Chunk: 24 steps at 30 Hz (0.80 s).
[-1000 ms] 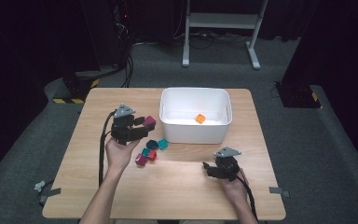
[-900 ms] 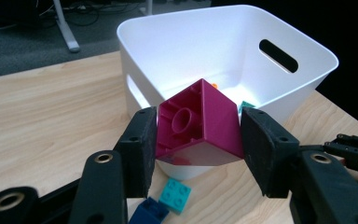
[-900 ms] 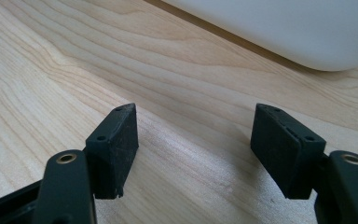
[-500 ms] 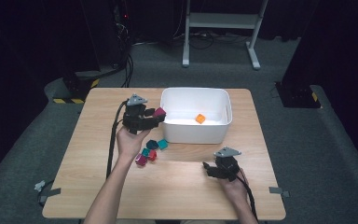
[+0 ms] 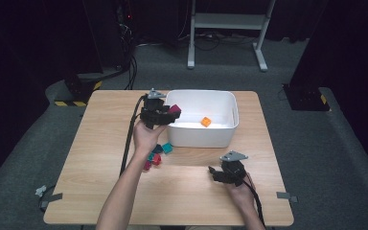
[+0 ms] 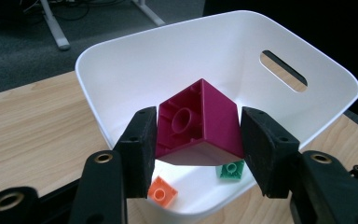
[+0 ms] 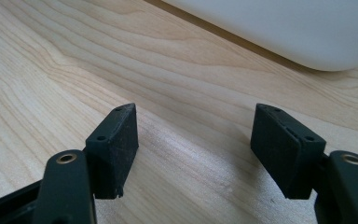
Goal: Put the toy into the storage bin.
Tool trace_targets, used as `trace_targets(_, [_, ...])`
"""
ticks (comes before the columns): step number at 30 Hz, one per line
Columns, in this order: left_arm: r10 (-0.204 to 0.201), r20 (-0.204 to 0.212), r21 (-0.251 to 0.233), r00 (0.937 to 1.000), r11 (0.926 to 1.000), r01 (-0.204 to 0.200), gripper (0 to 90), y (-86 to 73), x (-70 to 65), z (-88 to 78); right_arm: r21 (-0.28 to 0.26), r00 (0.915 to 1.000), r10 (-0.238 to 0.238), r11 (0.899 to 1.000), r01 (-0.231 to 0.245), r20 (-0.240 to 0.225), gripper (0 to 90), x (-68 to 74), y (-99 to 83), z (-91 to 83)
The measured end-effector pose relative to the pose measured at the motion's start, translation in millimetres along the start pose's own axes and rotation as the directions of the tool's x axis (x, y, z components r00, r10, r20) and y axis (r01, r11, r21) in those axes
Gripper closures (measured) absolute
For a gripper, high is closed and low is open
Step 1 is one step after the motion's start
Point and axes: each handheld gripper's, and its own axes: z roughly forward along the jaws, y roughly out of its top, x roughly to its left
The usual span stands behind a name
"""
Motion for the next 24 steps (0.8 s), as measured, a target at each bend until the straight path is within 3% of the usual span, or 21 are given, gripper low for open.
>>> trace_targets(16, [0.000,-0.028,0.044,0.9996,0.9990,0.001,47.4,8.5,-5.2,27.2,0.000,1.0000,-0.001,1.000,0.001,0.001,32.0,-0.1,0.0,0.0])
trace_targets(21, [-0.003,-0.020,0.066,0.9998,0.9978,0.004,47.2,6.8,-6.2,34.8,0.000,1.0000,0.001,1.000,-0.001,0.000,32.0,0.1,0.0,0.0])
trace_targets(24, [-0.021,-0.001,0.048,0.9998,0.9986,0.021,43.9,6.1,-5.4,36.4,0.000,1.0000,0.000,1.000,0.000,0.000,32.0,0.0,0.0,0.0])
